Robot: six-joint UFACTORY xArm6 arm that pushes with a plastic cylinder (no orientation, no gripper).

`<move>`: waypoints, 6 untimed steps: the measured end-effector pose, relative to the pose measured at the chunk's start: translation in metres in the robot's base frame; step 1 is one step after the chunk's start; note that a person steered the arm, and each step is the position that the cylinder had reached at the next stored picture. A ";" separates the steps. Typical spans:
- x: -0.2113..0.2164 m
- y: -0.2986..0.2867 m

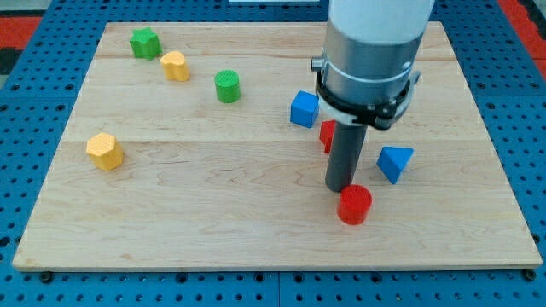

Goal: Move the red circle diagonally bottom right to the blue triangle

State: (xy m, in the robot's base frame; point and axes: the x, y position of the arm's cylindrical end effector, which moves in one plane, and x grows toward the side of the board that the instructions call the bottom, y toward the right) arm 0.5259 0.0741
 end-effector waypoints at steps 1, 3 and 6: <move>0.012 -0.013; 0.042 -0.045; 0.042 0.071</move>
